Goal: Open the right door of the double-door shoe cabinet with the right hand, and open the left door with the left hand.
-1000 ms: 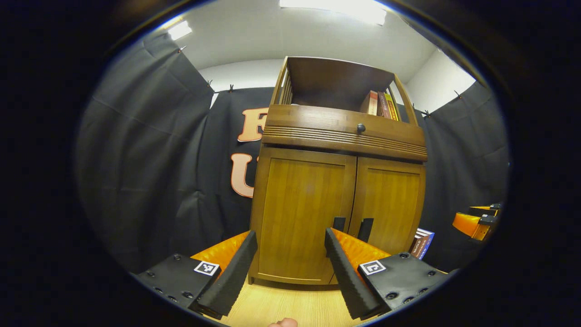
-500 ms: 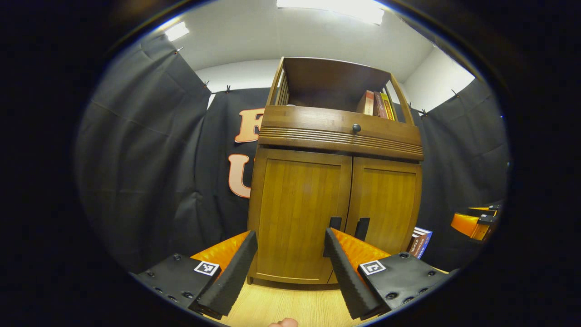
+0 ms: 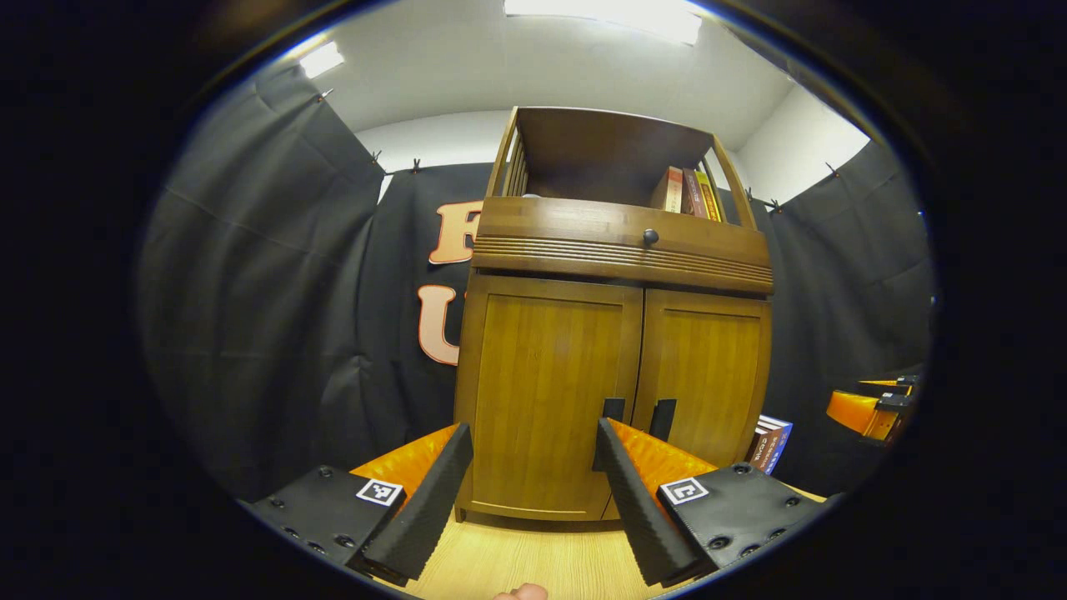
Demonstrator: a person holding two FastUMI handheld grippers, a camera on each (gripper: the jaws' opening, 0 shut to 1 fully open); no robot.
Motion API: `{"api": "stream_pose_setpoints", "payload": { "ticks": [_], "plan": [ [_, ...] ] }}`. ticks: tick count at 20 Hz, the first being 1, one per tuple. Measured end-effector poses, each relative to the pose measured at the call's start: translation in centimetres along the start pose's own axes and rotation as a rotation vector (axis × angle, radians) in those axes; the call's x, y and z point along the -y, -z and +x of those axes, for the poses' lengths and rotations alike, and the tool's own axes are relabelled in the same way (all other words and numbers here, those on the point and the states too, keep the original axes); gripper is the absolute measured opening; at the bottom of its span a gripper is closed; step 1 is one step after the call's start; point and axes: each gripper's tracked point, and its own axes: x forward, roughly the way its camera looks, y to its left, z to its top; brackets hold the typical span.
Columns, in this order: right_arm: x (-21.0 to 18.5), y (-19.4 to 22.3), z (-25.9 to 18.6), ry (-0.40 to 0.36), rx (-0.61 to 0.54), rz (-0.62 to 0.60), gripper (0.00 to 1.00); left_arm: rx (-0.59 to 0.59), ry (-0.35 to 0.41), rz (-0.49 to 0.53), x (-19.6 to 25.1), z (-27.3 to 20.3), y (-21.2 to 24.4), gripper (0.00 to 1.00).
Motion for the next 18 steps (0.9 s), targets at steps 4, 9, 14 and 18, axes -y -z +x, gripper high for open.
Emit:
{"api": "stream_pose_setpoints", "payload": {
  "ticks": [4,9,14,18],
  "plan": [
    [-1.2,-0.8,0.2,-0.035,0.031,0.031,0.93,0.007,-0.008,0.016,-0.1,-0.1,-0.3,0.95],
    [-4.5,-1.3,3.1,-0.118,0.055,0.023,0.93,0.027,-0.01,0.018,0.3,-0.3,-0.9,0.94],
    [-8.5,0.3,9.8,-0.185,0.022,-0.015,0.93,0.006,-0.023,0.024,-0.3,-1.2,-0.4,0.98],
    [-12.1,1.8,15.3,-0.217,0.014,0.005,0.93,0.006,-0.059,0.009,-1.6,-1.8,-0.7,0.94]
  ]
}}
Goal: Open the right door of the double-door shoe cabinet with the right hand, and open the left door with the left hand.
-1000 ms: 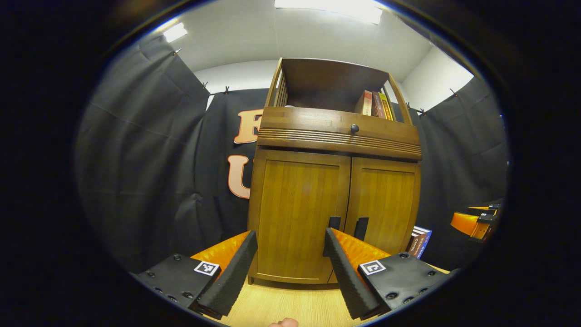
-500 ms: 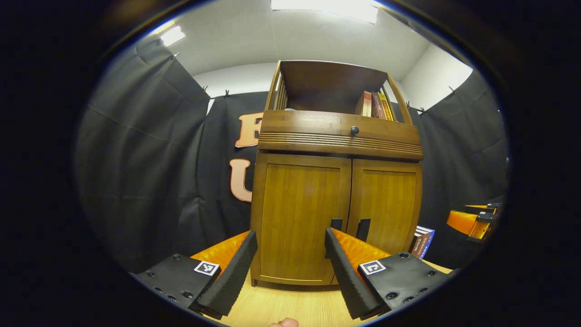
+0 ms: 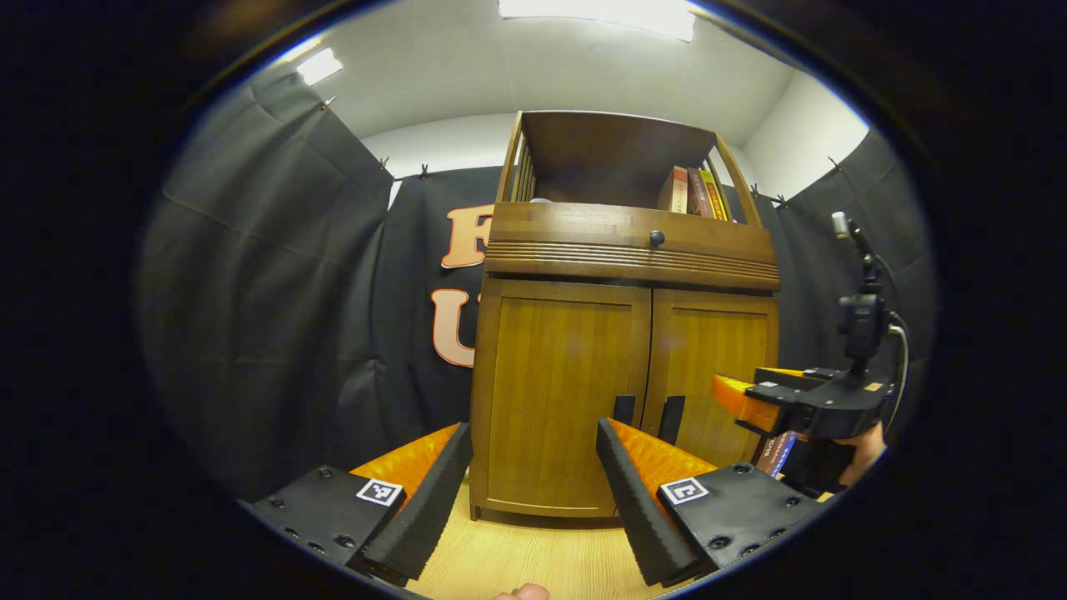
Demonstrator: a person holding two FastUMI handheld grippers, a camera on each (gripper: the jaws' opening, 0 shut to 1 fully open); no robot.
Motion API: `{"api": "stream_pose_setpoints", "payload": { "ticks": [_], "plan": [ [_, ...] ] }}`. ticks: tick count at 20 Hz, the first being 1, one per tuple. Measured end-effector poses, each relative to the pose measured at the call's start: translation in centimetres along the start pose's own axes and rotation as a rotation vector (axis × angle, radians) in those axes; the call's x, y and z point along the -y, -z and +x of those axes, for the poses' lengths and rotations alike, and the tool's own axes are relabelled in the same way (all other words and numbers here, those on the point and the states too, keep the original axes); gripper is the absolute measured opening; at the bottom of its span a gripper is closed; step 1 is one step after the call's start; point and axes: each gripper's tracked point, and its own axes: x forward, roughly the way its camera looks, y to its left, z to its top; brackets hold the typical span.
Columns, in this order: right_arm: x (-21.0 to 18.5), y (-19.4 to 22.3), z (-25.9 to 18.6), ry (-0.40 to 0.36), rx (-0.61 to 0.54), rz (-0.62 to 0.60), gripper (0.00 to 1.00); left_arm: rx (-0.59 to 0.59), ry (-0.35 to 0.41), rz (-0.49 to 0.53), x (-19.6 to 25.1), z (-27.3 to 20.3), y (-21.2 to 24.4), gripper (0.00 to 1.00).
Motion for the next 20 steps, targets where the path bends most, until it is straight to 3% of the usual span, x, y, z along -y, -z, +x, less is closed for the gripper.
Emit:
{"api": "stream_pose_setpoints", "payload": {
  "ticks": [4,10,19,20],
  "plan": [
    [-0.2,3.8,4.7,0.054,-0.061,-0.018,0.94,0.005,-0.037,-0.009,-1.8,-0.8,-0.5,0.94],
    [0.8,7.7,7.2,0.136,-0.114,-0.049,0.94,0.018,-0.101,0.009,-4.5,-2.0,-1.4,0.99],
    [1.2,9.0,8.5,0.169,-0.128,-0.042,0.94,0.016,-0.124,-0.001,-5.8,-2.1,-1.5,0.99],
    [1.2,8.9,8.5,0.169,-0.123,-0.039,1.0,0.013,-0.125,-0.006,-5.9,-2.0,-1.3,0.99]
  ]
}}
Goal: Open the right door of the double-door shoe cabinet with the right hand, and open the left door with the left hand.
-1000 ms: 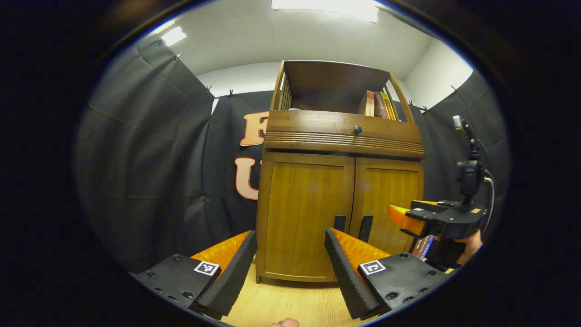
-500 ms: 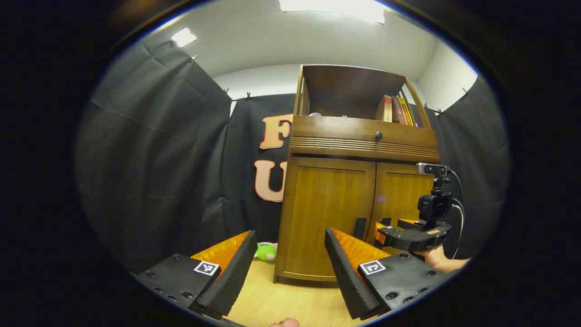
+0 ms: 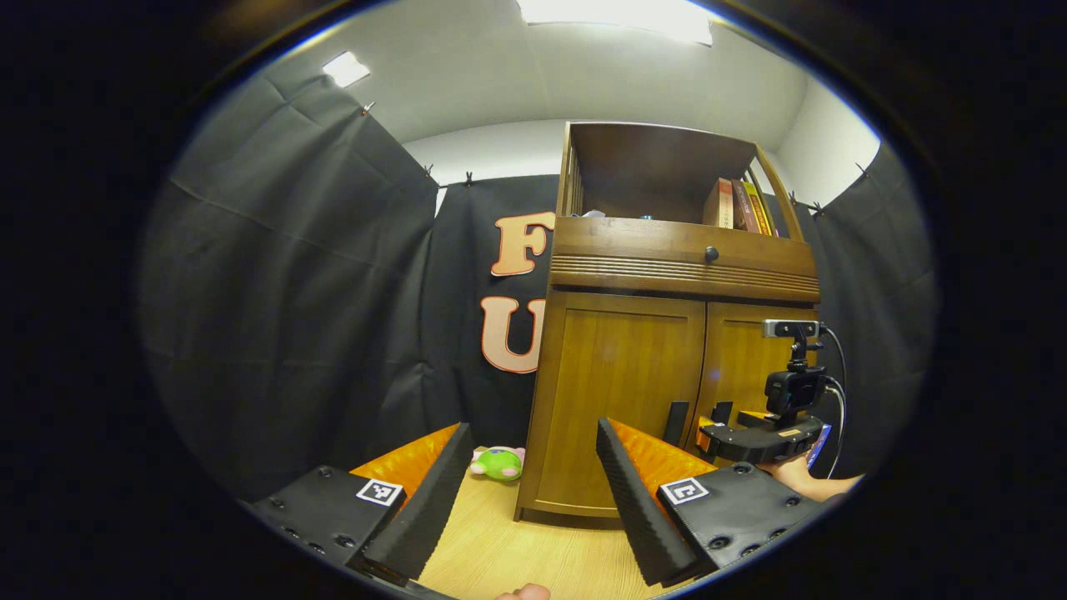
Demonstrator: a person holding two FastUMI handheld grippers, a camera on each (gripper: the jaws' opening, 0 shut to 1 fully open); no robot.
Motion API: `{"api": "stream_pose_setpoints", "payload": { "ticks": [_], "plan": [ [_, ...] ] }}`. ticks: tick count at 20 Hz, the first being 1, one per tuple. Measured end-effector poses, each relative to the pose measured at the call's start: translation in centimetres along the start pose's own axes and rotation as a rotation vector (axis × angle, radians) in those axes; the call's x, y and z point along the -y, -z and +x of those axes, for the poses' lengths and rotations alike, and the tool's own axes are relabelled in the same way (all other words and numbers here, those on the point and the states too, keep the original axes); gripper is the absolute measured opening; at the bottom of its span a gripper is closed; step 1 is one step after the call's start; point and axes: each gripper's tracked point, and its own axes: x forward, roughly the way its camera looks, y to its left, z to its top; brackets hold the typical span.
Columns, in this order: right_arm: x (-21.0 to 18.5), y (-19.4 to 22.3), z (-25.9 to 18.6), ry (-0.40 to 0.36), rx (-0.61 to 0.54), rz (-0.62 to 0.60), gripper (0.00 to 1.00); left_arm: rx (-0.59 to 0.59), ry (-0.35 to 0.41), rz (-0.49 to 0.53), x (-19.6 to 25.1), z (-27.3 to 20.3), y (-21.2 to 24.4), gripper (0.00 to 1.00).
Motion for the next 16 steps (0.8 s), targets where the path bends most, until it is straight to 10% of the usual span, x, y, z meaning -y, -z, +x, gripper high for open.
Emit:
{"api": "stream_pose_setpoints", "payload": {
  "ticks": [2,4,5,10,16],
  "plan": [
    [-0.1,0.0,0.0,-0.001,-0.003,-0.001,1.0,-0.001,0.001,-0.012,-0.2,0.3,0.1,0.99],
    [-0.5,0.1,0.0,-0.011,-0.009,0.008,0.79,-0.003,0.007,-0.017,-0.3,0.4,0.2,0.99],
    [-0.8,0.2,0.1,-0.018,-0.016,0.01,0.87,-0.001,0.013,-0.017,-0.2,0.6,0.1,0.99],
    [-1.8,0.7,-0.1,-0.035,-0.014,0.022,0.28,0.016,0.034,-0.007,0.0,1.1,-0.4,0.96],
    [-2.2,0.7,0.0,-0.063,-0.027,0.028,0.17,0.014,0.061,-0.02,0.8,0.9,-0.4,0.98]
  ]
}}
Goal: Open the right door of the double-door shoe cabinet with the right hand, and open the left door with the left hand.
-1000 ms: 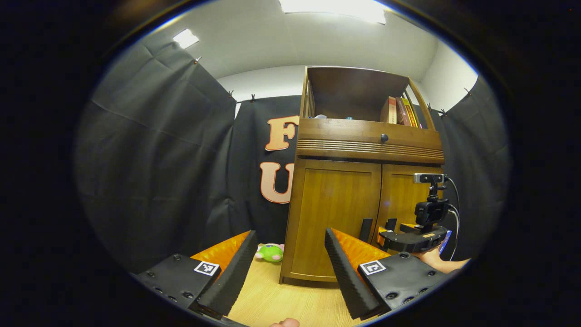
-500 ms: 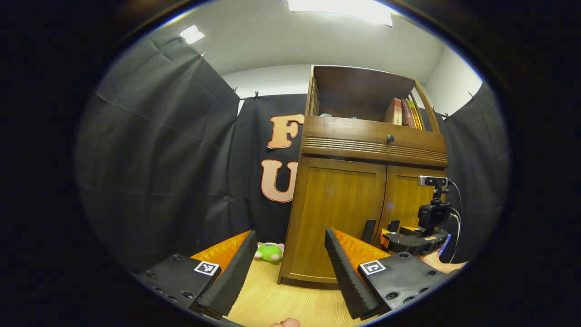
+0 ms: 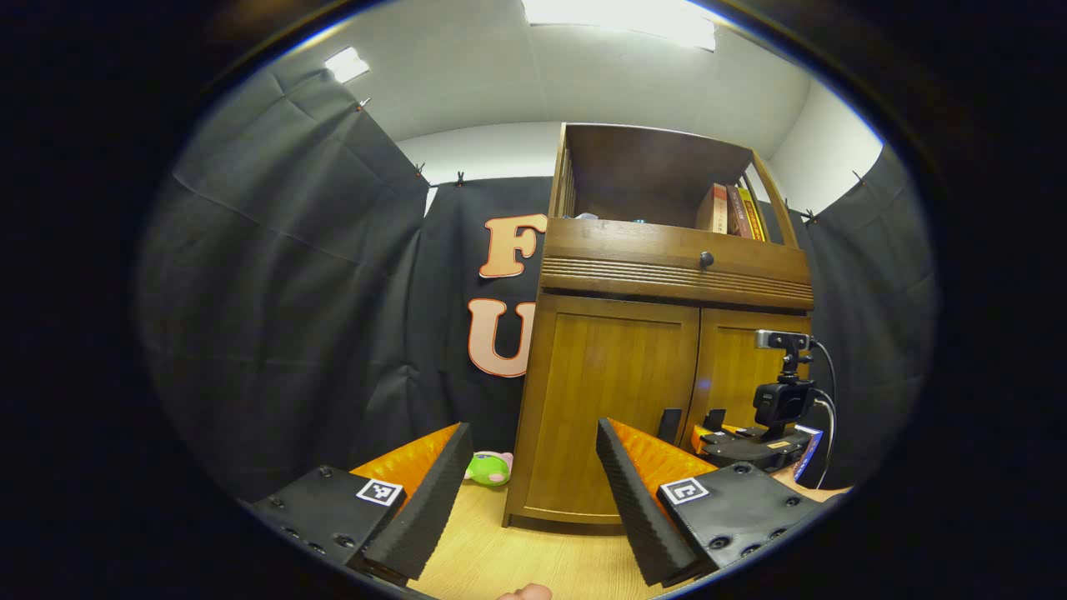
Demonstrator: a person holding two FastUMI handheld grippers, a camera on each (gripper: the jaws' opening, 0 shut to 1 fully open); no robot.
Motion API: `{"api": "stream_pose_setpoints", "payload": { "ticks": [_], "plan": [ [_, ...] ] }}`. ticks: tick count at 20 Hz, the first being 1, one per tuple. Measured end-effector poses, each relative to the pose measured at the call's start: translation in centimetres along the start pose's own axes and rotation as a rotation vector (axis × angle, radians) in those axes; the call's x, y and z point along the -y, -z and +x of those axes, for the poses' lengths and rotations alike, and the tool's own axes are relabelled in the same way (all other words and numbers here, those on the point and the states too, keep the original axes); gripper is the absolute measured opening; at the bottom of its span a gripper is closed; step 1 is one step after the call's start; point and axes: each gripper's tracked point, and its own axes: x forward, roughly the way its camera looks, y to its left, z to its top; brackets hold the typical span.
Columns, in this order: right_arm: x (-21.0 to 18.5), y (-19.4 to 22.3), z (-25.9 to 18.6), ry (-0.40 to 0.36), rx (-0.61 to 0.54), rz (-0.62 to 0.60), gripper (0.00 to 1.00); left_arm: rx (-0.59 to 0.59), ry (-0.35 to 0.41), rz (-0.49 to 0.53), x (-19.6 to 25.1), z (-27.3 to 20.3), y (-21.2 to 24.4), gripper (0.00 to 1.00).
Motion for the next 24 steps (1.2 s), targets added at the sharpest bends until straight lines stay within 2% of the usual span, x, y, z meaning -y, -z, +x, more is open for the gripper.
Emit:
{"api": "stream_pose_setpoints", "payload": {
  "ticks": [1,2,3,7,8,9,10,19,24],
  "plan": [
    [0.0,0.0,0.1,-0.006,-0.004,0.004,0.39,-0.001,0.009,-0.006,0.3,-0.2,0.0,0.97],
    [-0.1,0.0,-0.1,-0.011,-0.007,0.008,0.39,-0.002,0.018,-0.013,0.6,-0.3,0.0,0.99],
    [-0.1,-0.1,-0.2,-0.02,-0.011,0.009,0.28,-0.003,0.022,-0.018,0.7,-0.4,0.1,0.97],
    [-0.1,-0.8,-0.6,-0.052,0.003,0.01,0.27,-0.013,0.02,-0.015,0.8,-1.0,0.3,0.99],
    [-0.2,-0.9,-0.7,-0.058,0.006,0.011,0.27,-0.014,0.017,-0.011,0.7,-1.2,0.3,0.96],
    [-0.1,-0.8,-1.1,-0.063,0.007,0.01,0.23,-0.013,0.014,-0.009,0.7,-1.2,0.2,0.94],
    [0.0,-0.6,-2.0,-0.069,0.006,0.01,0.27,-0.012,0.015,-0.01,0.7,-1.3,0.1,0.94],
    [1.2,-0.5,-8.0,-0.117,0.004,0.023,0.27,-0.013,0.031,0.01,2.0,-1.8,0.0,0.94],
    [3.2,-0.3,-12.2,-0.123,0.001,0.043,0.27,-0.022,0.072,0.0,4.1,-1.7,0.5,0.98]
  ]
}}
